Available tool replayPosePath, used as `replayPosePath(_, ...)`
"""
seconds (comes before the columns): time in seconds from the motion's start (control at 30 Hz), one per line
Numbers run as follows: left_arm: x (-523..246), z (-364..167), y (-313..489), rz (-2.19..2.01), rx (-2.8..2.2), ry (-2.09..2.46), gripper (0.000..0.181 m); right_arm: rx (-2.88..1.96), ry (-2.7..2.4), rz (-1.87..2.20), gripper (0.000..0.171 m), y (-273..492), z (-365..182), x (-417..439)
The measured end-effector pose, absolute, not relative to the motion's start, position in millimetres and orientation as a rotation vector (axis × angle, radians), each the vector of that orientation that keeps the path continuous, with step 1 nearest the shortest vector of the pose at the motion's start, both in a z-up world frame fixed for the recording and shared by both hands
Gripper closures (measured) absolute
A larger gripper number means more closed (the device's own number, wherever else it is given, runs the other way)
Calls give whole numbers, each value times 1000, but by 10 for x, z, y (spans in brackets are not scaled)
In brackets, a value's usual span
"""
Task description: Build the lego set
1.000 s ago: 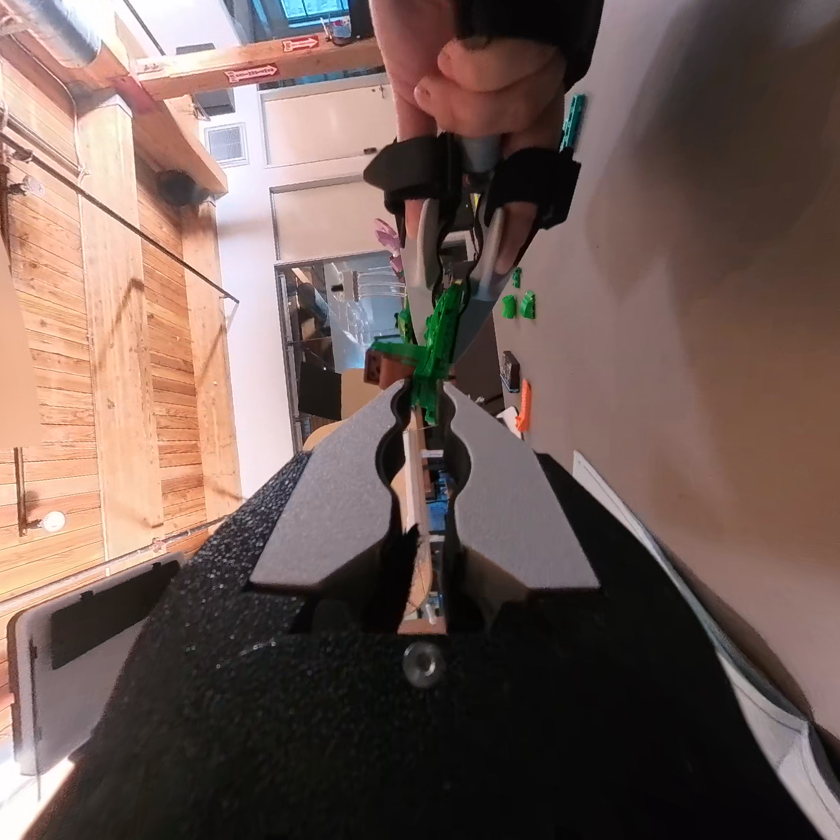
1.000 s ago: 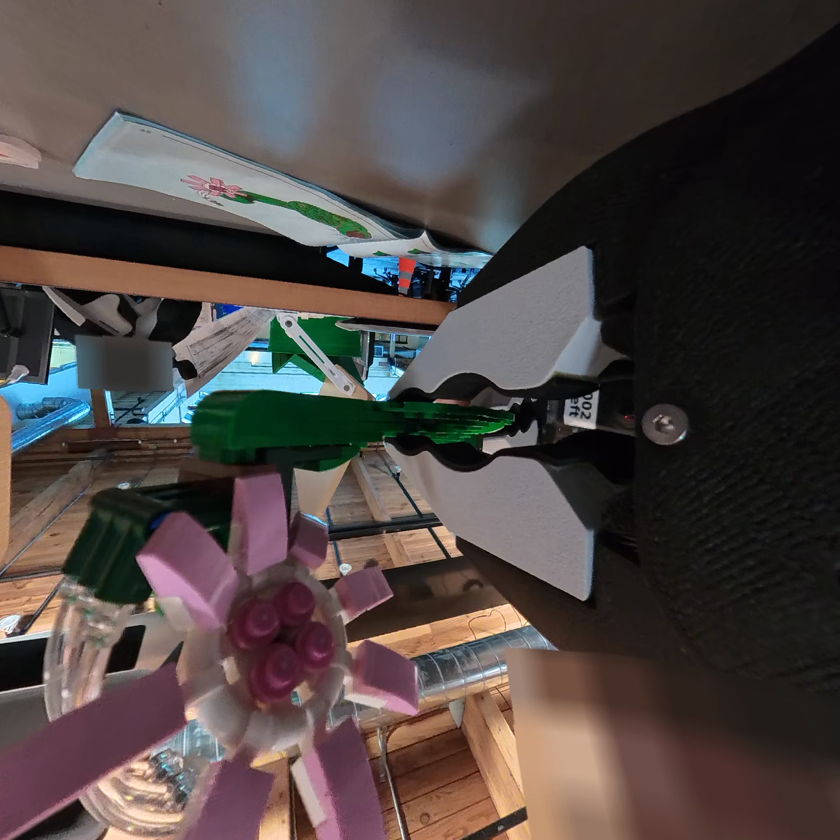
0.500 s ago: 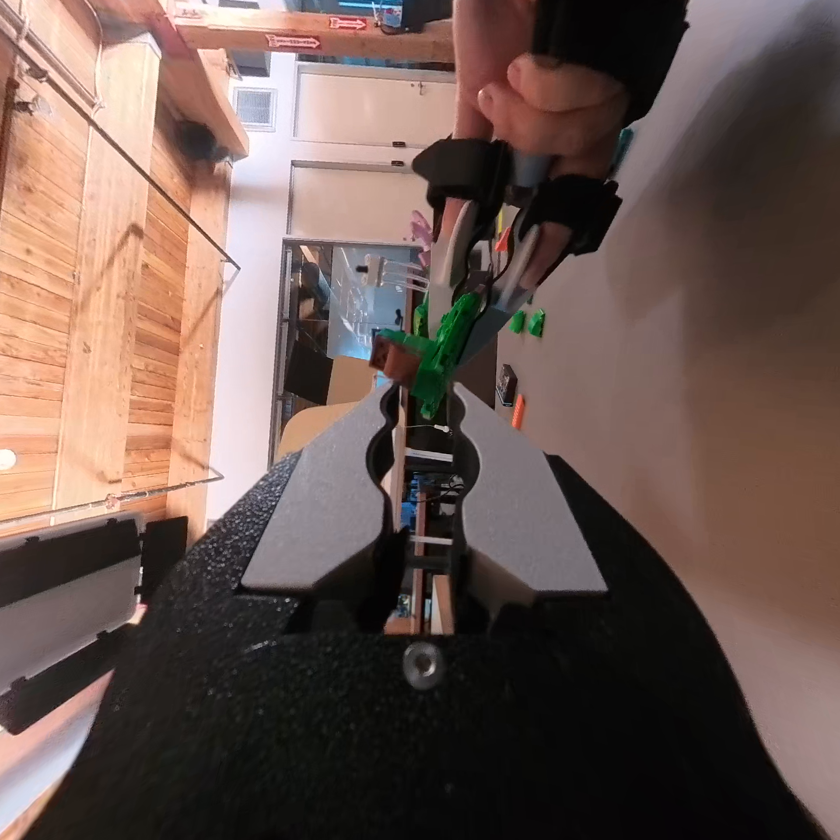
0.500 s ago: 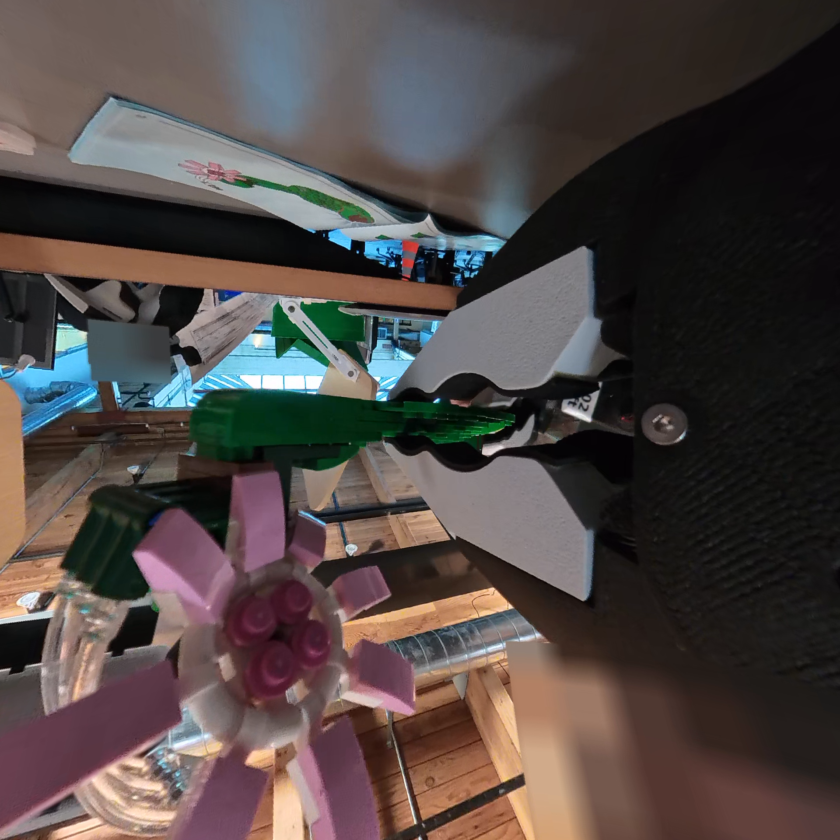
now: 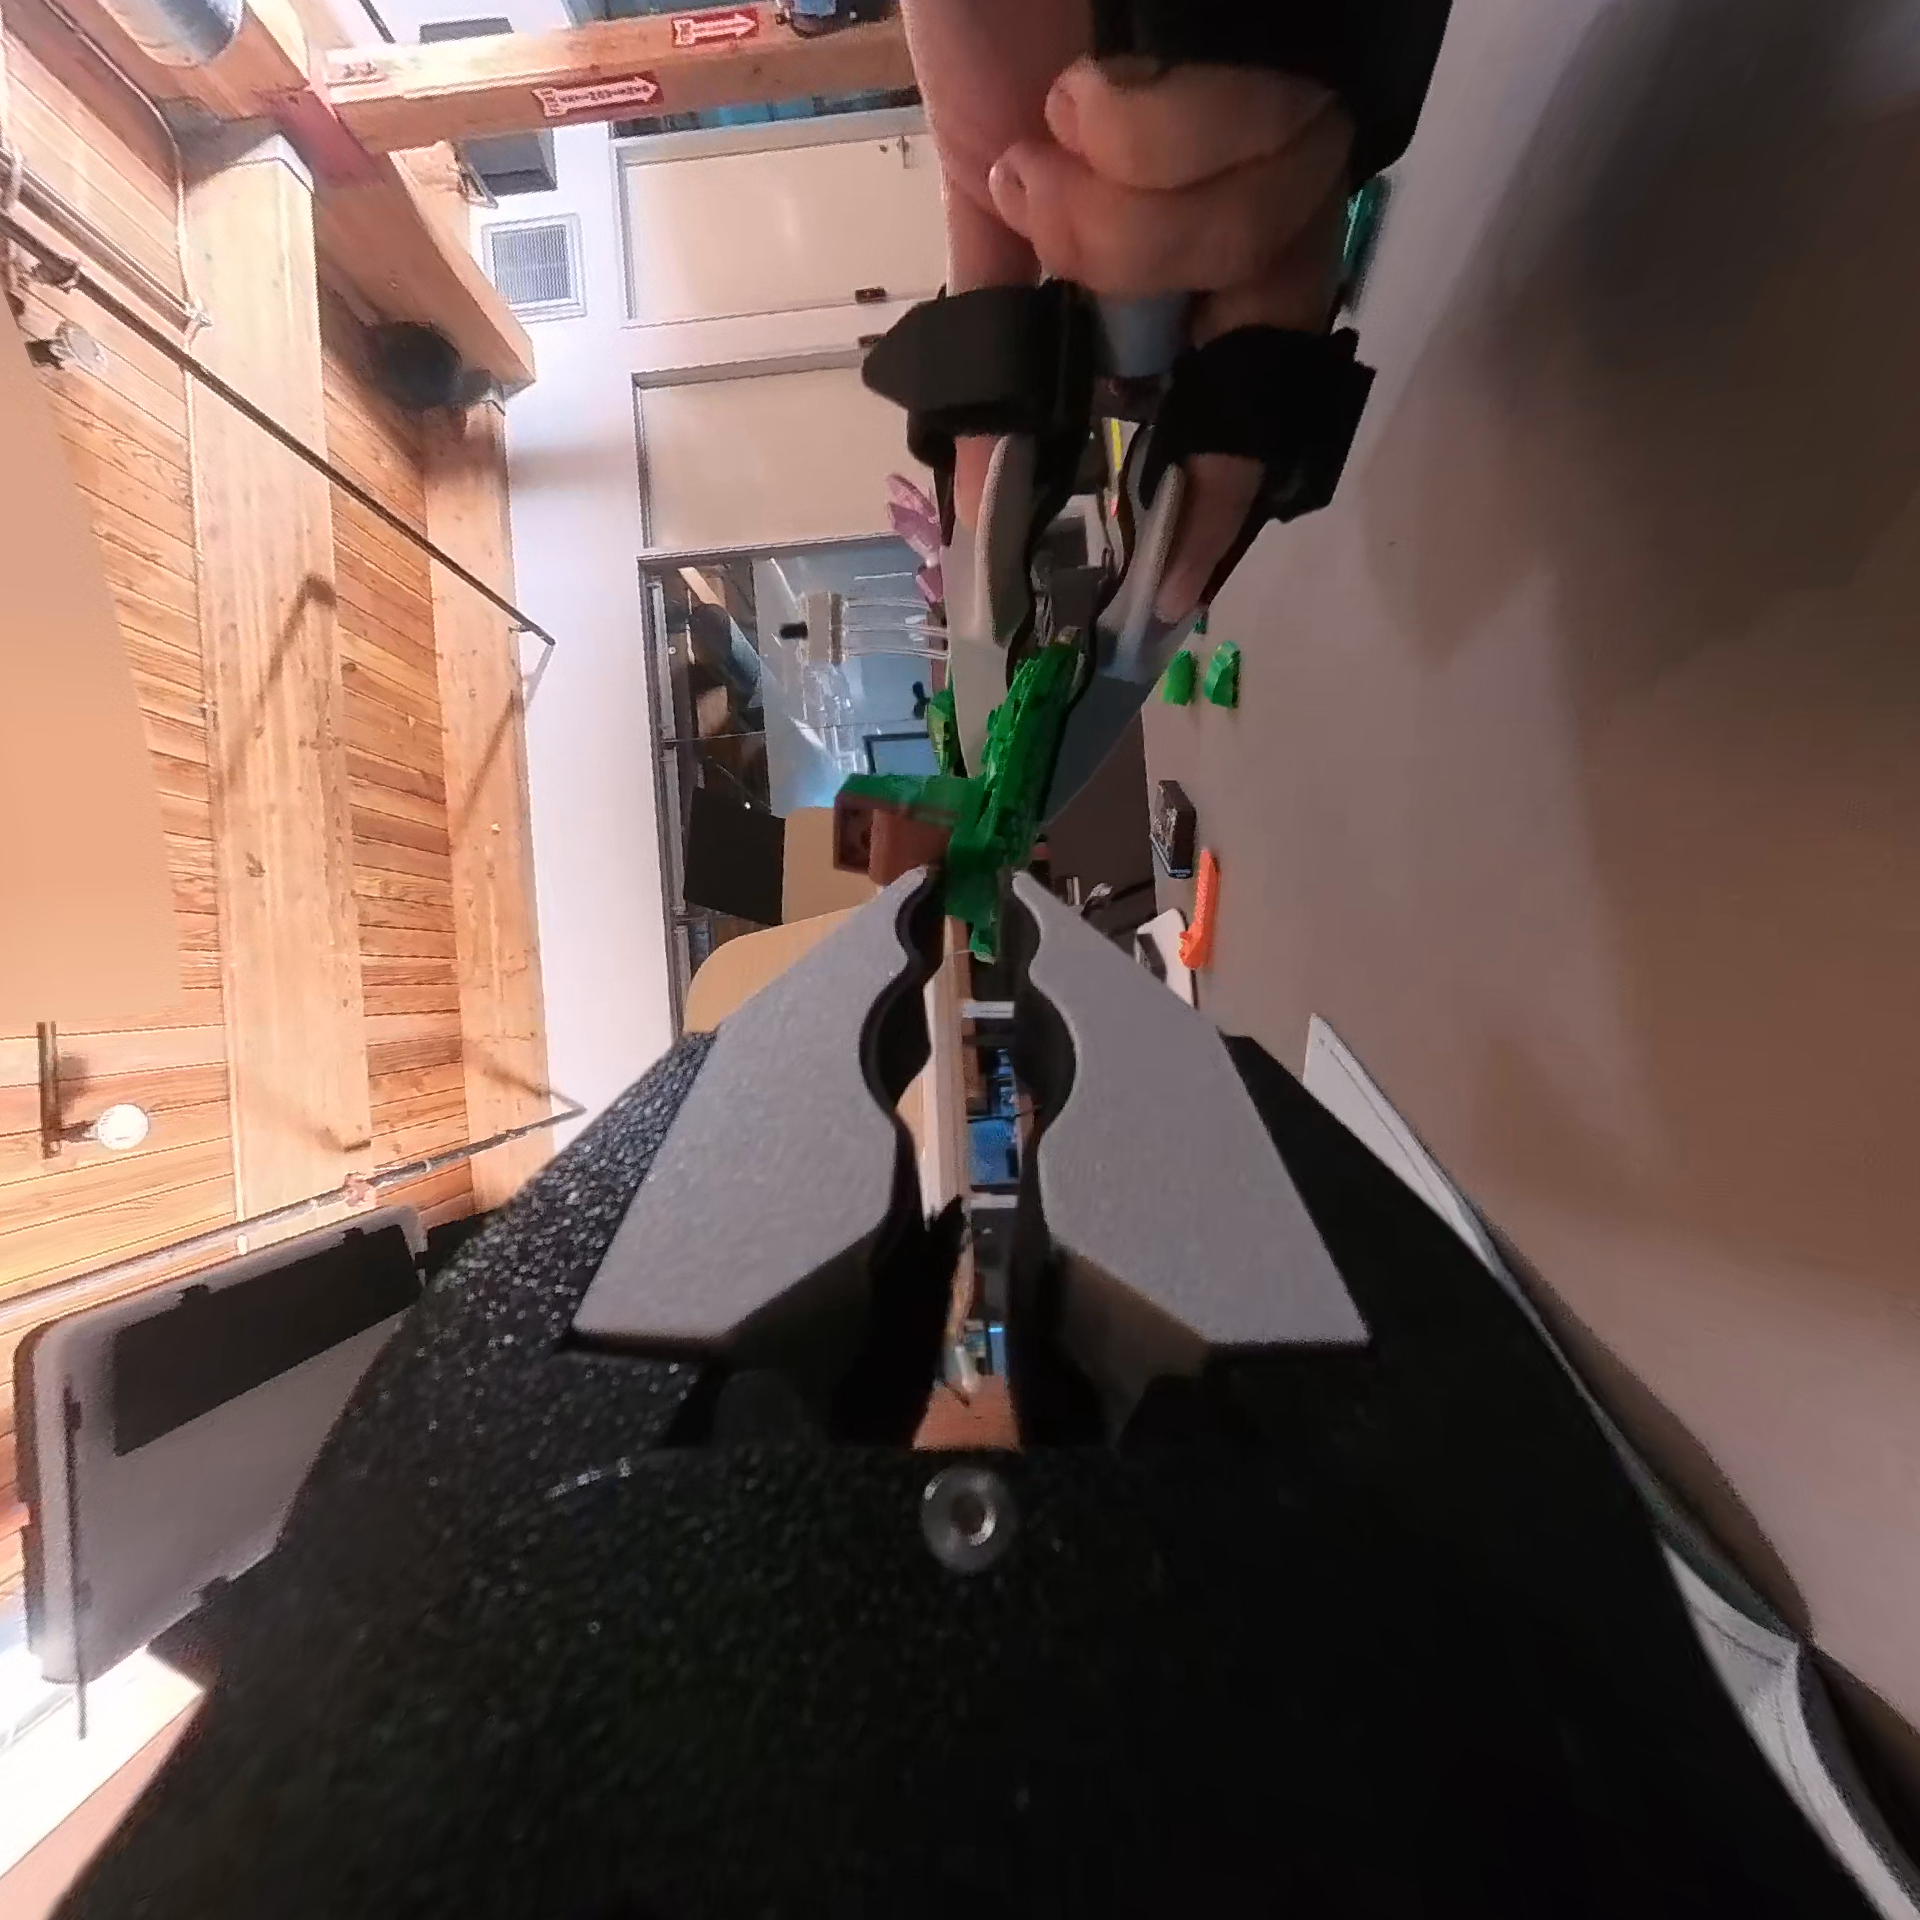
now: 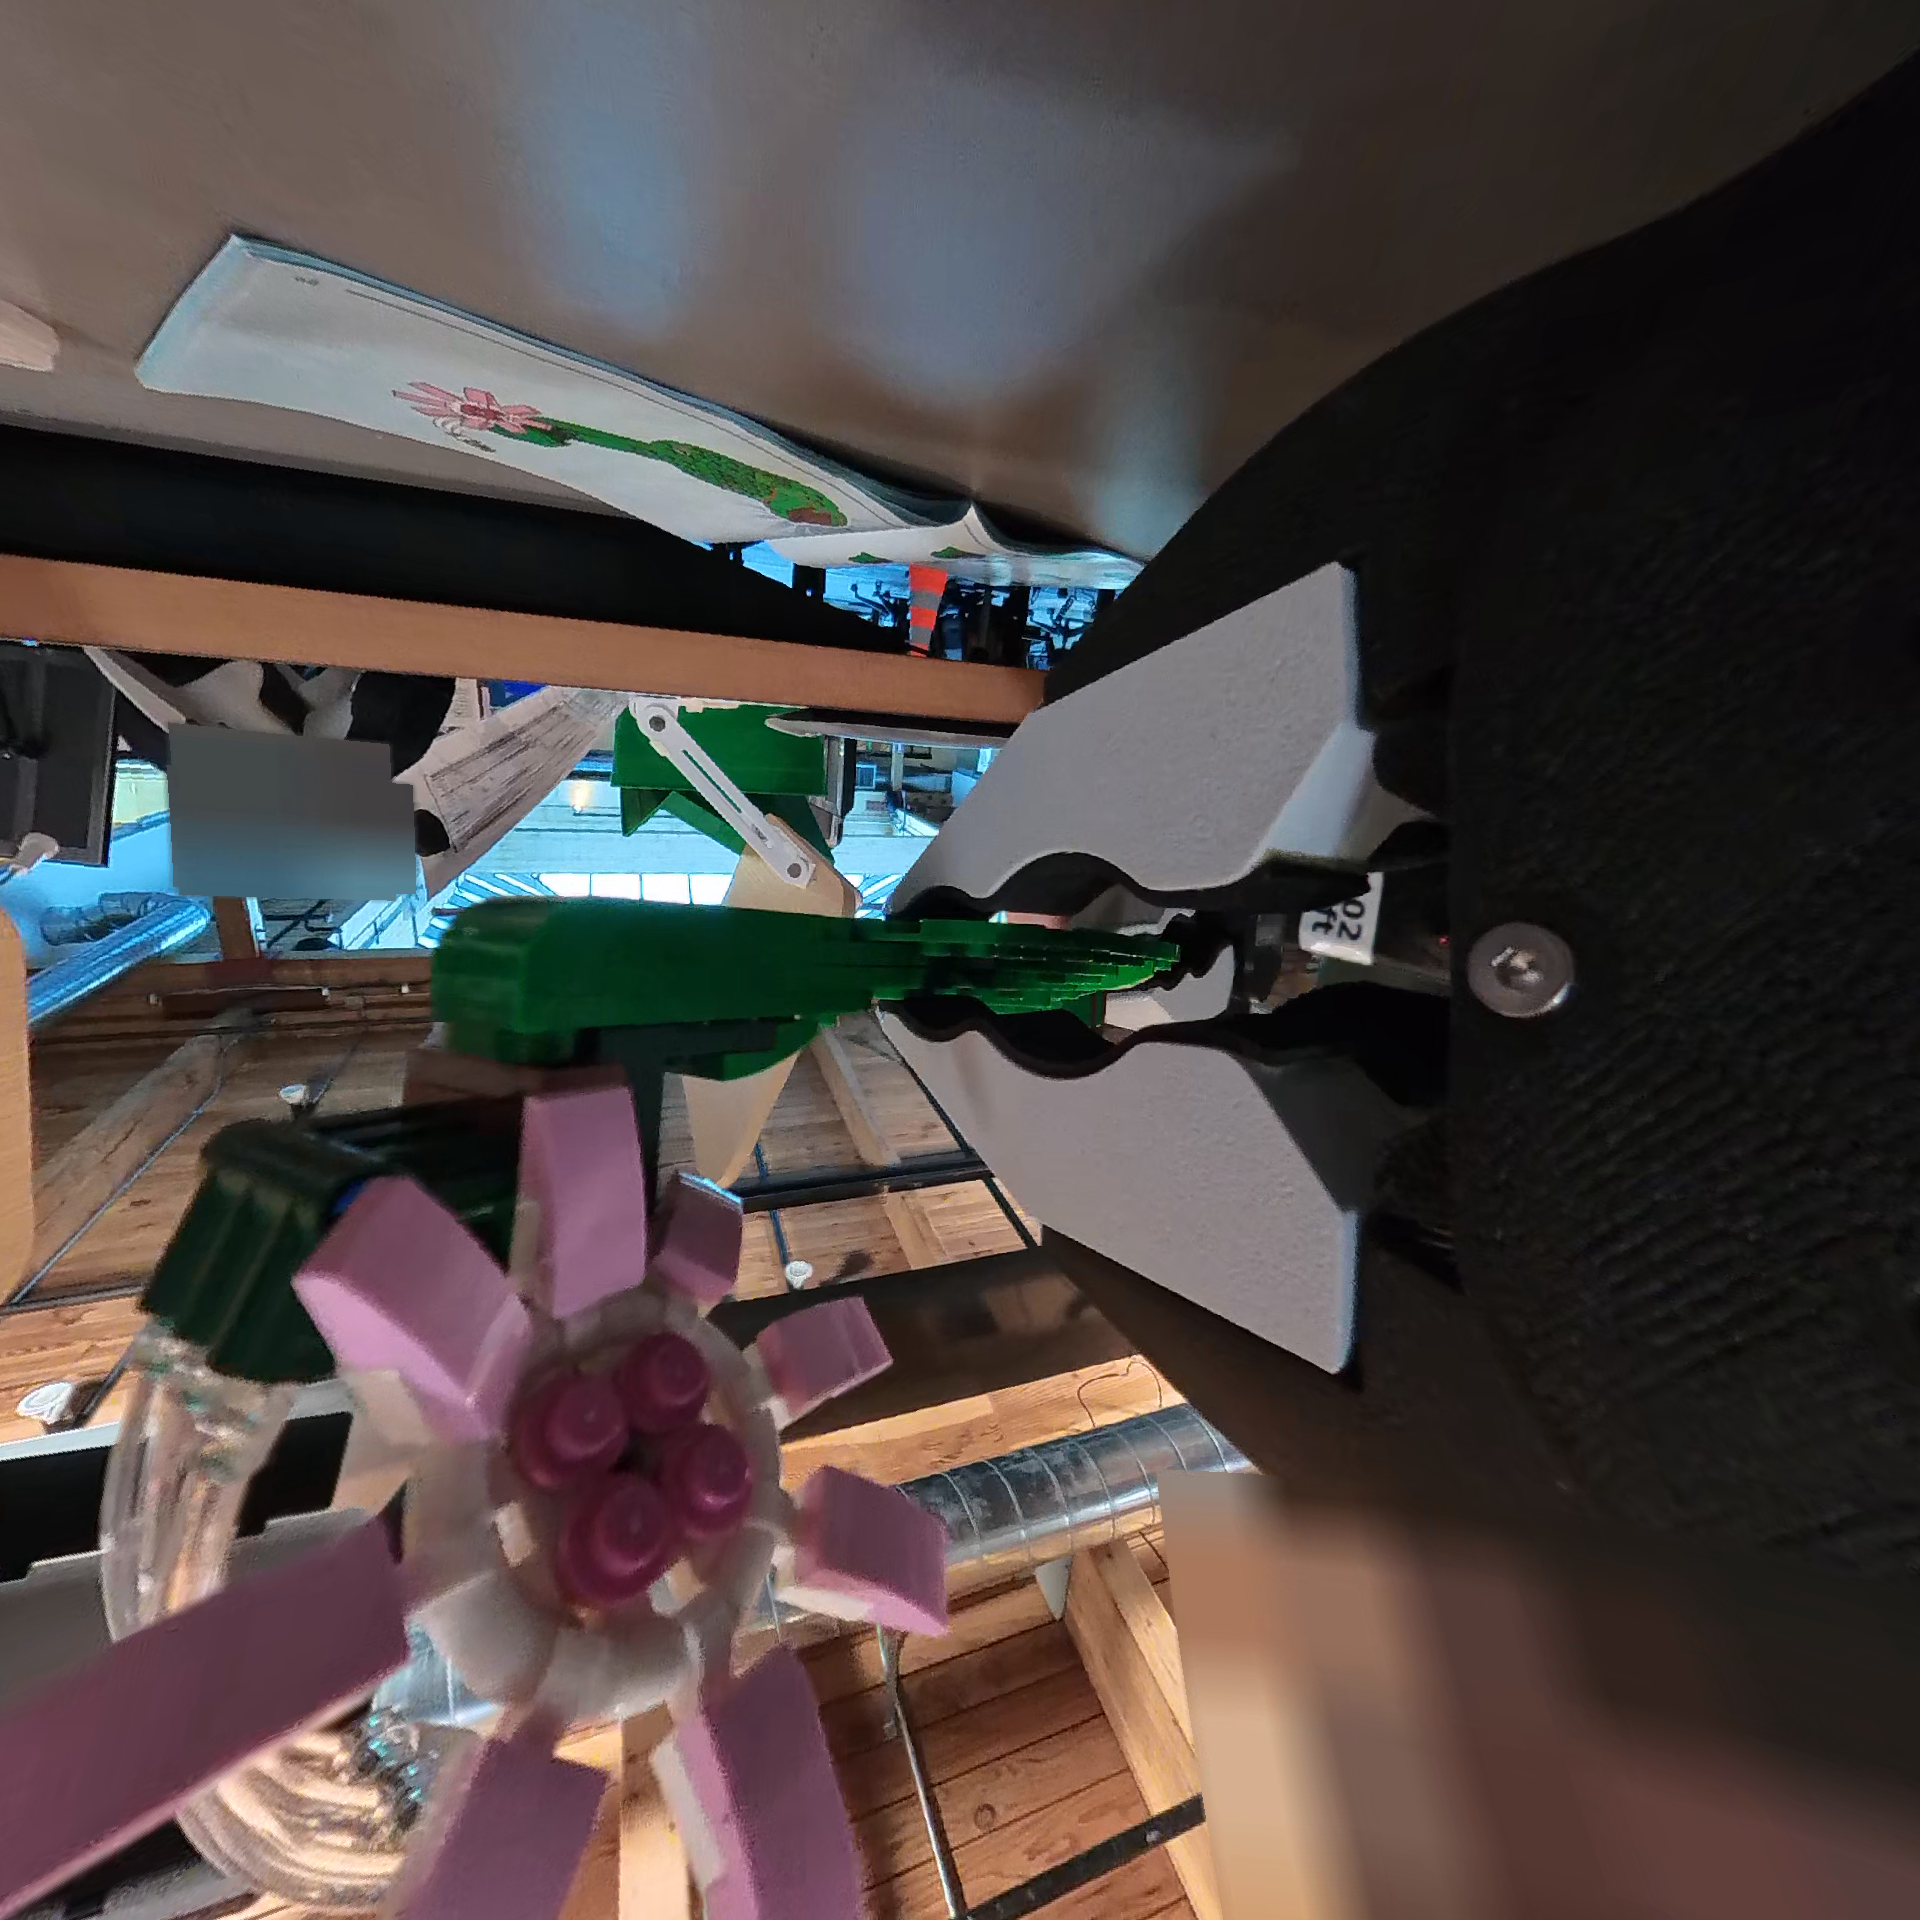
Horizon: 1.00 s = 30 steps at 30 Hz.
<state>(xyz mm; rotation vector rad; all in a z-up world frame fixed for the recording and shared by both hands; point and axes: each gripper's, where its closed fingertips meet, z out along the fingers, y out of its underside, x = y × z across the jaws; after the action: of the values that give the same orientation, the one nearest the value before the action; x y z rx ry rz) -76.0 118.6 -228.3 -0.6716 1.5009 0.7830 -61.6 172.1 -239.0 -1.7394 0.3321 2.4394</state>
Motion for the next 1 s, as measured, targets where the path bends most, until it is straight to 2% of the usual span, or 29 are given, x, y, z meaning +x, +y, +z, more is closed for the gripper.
replayPosePath(0.27, -780, -2387, 1274, 701, -759, 1483, 174, -1761, 408, 2325, 161, 1809, -2495, -588)
replayPosePath(0.3, -786, -2386, 1278, 695, -753, 1464, 162, -1761, 419, 2289, 161, 1838, -2506, -570)
replayPosePath(0.37, -801, -2392, 1298, 682, -767, 1438, 123, -1763, 435, 2223, 161, 1895, -2522, -524)
replayPosePath(0.57, -743, -2446, 1423, 722, -762, 1477, 101, -1795, 415, 2211, 161, 1824, -2539, -601)
replayPosePath(0.83, -708, -2504, 1452, 754, -735, 1530, 128, -1839, 366, 2250, 161, 1688, -2575, -749)
replayPosePath(0.9, -717, -2474, 1451, 763, -731, 1521, 141, -1846, 366, 2244, 161, 1687, -2587, -756)
replayPosePath(1.0, -725, -2456, 1453, 771, -728, 1516, 143, -1846, 363, 2241, 161, 1687, -2584, -764)
